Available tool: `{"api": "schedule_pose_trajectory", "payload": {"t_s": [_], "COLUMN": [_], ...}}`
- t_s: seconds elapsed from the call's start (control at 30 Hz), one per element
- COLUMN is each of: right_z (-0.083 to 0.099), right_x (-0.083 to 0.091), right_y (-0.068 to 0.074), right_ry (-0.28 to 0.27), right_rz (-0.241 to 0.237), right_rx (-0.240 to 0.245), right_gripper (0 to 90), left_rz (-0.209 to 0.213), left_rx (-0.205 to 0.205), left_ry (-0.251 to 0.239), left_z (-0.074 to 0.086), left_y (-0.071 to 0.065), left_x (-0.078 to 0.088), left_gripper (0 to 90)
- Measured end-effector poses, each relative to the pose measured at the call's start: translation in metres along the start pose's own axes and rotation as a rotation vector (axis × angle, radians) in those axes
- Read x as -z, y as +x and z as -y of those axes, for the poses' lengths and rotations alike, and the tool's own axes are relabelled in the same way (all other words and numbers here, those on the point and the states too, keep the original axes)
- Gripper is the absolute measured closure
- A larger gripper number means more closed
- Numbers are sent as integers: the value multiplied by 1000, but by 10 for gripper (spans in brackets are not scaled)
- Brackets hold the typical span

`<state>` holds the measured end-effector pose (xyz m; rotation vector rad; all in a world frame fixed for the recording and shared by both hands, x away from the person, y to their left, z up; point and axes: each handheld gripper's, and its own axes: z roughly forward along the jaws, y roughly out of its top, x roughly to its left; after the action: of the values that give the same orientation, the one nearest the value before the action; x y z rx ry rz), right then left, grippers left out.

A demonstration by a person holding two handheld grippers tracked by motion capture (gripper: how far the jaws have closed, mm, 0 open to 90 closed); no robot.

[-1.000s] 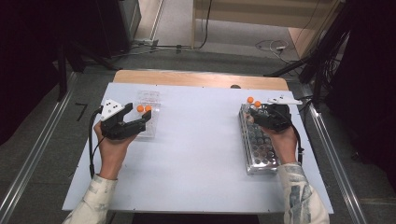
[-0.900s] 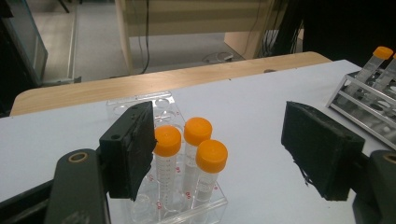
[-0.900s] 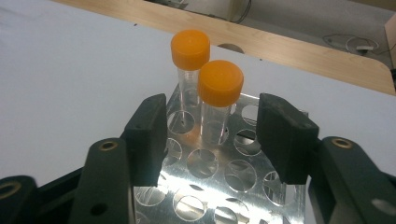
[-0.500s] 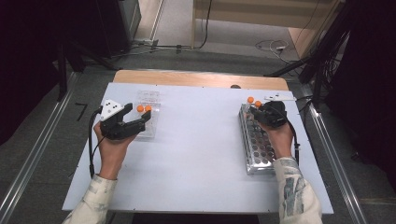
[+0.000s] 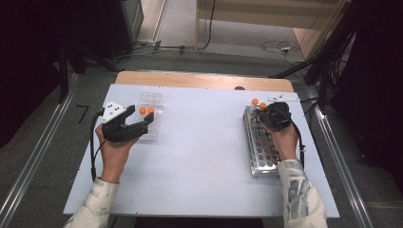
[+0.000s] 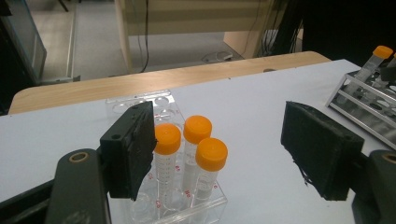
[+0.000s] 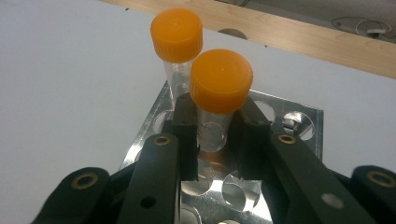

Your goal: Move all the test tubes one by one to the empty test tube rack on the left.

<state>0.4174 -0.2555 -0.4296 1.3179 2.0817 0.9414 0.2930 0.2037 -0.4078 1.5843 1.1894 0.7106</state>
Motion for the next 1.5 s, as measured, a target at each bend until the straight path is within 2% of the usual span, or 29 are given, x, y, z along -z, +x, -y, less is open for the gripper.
{"api": "schedule_pose_trajectory", "payload": {"t_s": [0.2,0.5,0.77,0.97,1.23,1.5], "right_z": [-1,-11,-20,-23,-18,-10], "right_x": [5,22,41,61,85,87], "right_y": [-1,-1,-1,3,20,51], "right_ry": [-21,-70,-117,-155,-192,-186], "right_rz": [0,0,4,-2,-72,-175], "right_rx": [-1,-4,3,18,57,98], "right_gripper": [716,716,718,718,718,718], "left_rz": [-1,-7,-13,-30,-12,27], "left_rx": [3,3,3,-8,-17,-27], "left_ry": [-8,-16,-14,-11,-16,-13], "left_z": [0,-2,-3,-4,-6,-8], "left_y": [0,-1,-2,-4,-12,-21], "left_x": [1,3,4,4,6,7], "left_gripper": [262,245,200,173,167,169]}}
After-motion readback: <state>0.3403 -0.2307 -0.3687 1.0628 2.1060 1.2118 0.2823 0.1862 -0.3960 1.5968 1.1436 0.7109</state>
